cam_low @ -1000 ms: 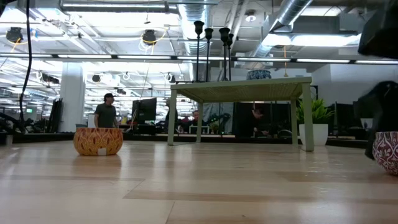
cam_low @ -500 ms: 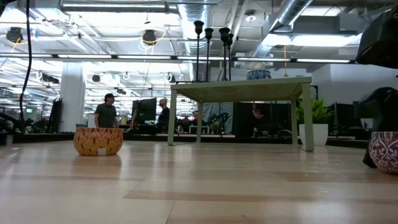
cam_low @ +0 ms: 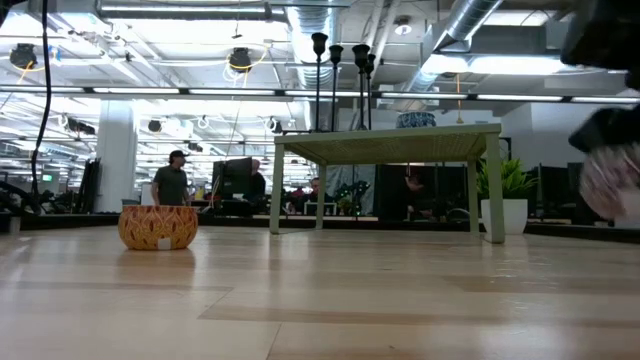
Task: Pick & Place candle stick holders
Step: Put the red scented candle on the shelf
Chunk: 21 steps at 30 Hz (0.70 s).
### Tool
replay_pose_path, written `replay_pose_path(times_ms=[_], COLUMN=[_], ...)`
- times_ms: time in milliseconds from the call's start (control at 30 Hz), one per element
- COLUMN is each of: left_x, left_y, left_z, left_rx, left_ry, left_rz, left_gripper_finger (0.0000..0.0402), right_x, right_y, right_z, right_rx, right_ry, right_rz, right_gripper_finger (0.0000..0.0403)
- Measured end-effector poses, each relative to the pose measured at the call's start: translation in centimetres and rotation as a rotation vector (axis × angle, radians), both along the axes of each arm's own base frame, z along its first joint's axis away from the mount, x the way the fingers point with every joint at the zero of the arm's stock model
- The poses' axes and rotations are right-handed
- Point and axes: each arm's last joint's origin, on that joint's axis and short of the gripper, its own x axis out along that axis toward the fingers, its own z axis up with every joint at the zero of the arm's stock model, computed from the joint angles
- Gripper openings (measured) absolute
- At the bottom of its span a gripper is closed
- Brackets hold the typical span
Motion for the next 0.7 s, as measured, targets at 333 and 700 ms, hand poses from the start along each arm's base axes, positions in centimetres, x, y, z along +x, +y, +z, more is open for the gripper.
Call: replay_pose_path(times_ms=[333, 700], left_x=[0.0, 0.0], left_y=[0.0, 0.0], left_z=[0.0, 0.0], left_rx=[0.001, 0.001], left_ry=[0.001, 0.001], left_rz=[0.0, 0.0], left_gripper_finger=[0.0287, 0.0287], right_x=[-1.3, -4.9], right_y=[-6.9, -17.3], right_z=[6.9, 12.0], right_rx=[0.017, -0.083], right_ry=[-0.05, -0.163], right_rz=[-0.173, -0.475], right_gripper_finger=[0.0287, 0.0287])
